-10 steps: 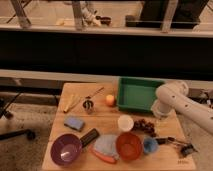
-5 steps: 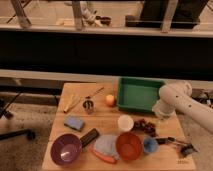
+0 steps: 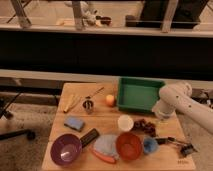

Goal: Place grapes in purple bowl

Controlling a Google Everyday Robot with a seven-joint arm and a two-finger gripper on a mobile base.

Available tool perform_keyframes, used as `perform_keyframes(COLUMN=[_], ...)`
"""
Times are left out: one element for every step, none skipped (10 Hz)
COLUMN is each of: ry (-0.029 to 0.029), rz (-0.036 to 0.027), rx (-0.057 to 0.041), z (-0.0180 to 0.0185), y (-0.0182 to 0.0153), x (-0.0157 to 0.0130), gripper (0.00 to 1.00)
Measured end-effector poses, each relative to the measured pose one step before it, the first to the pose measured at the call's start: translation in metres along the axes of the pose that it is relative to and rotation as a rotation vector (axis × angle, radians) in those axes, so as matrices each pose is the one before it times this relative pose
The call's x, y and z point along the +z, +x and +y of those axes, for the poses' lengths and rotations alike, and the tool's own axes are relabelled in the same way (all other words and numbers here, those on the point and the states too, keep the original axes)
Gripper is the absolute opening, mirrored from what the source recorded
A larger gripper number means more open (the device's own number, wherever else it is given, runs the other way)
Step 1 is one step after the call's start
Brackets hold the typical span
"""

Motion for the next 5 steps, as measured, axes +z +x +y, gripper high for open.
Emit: perform_keyframes(ry=[-0.00111,-0.00268,-0.00285,-0.00300,-0.00136], rz=[-0.00021,0.00060,-0.00011,0.00100,0.00009], rx=[-0.00011,-0.00080,-0.00190,-0.00511,-0.00206], z=[0.00011,0.00026,0.00007,0.00036,0.00045], y=[0.00032,0.00017,-0.00044,-0.00120,-0.00045], x=[0.00084,0.00124,0.00191,0.00205,0.00074], gripper=[0.80,0.80,0.80,0.80,0.80])
